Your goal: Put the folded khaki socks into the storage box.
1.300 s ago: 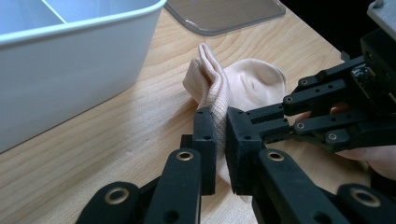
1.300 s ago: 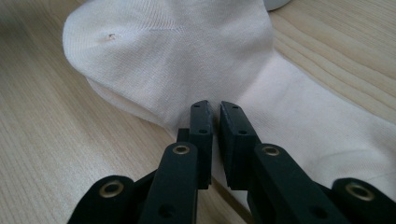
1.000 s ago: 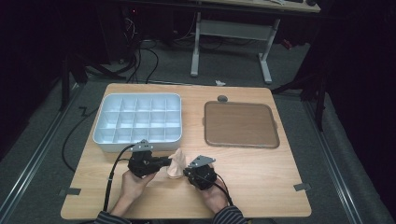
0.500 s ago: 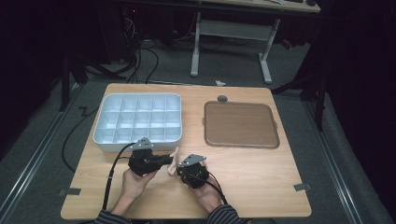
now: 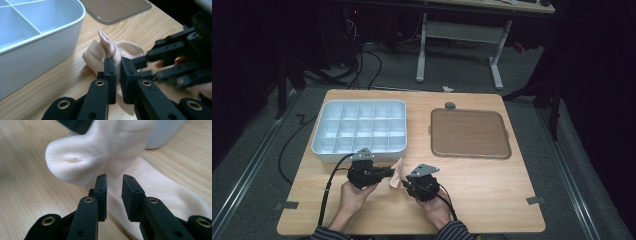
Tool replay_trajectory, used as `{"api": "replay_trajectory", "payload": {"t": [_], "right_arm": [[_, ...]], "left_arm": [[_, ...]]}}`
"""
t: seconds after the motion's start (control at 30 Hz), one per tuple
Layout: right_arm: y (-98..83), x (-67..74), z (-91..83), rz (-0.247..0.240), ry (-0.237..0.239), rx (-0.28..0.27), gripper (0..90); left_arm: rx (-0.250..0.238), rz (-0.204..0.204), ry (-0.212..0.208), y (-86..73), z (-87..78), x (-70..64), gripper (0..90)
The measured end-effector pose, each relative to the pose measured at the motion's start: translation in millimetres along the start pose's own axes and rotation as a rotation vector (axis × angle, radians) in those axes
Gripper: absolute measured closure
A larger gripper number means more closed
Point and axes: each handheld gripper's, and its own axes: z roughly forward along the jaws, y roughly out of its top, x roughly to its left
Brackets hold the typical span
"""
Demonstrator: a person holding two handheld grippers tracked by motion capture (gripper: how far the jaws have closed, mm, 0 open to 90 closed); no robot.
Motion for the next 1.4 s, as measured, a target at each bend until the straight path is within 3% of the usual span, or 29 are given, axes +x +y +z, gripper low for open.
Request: {"api": "replay_trajectory", "payload": {"t": [0.1, 0.33, 0.43, 0.67, 0.9, 1.13, 1.4], "right_arm": [[-4.0, -8.2, -12.1, 0.006, -0.039, -0.018, 72.8], [-19.1, -38.7, -35.7, 0.094, -0.131, -0.036, 70.8], [-24.9, -47.2, -39.2, 0.126, -0.148, -0.035, 69.6], [-32.1, -52.6, -29.8, 0.171, -0.14, -0.015, 67.8], [-32.2, -51.8, -22.8, 0.166, -0.14, 0.012, 68.4], [-32.1, -51.4, -16.3, 0.153, -0.11, 0.044, 80.7], [-30.1, -45.7, -13.8, 0.131, -0.098, 0.047, 83.6]], "left_arm": [[-0.003, -0.011, 0.003, -2.0, -0.5, 1.5, 84.7], [0.001, -0.011, 0.001, -2.9, 0.9, 1.3, 84.7], [0.001, -0.011, 0.002, -2.7, 1.8, 1.4, 84.7], [0.004, -0.009, -0.002, -1.7, 3.6, -0.4, 84.7], [0.007, -0.002, -0.007, 0.4, 6.5, -3.3, 84.6], [0.006, 0.01, -0.012, 3.3, 7.5, -5.6, 84.6], [0.006, 0.015, -0.019, 3.6, 9.7, -7.0, 84.5]]}}
